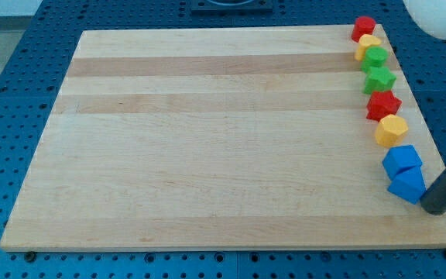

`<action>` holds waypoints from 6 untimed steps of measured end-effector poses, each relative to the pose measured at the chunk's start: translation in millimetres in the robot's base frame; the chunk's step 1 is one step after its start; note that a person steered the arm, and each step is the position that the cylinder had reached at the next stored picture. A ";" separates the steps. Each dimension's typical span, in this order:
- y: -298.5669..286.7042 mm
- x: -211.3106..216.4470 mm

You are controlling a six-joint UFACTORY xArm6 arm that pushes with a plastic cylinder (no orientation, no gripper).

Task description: Move the yellow heart towards the center of the board

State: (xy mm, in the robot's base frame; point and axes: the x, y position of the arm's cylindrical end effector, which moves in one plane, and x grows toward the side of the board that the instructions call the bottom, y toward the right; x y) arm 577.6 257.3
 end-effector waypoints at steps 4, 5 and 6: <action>27.1 -37.6; 27.2 -68.5; 27.2 -105.6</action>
State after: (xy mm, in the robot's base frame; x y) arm 472.0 284.5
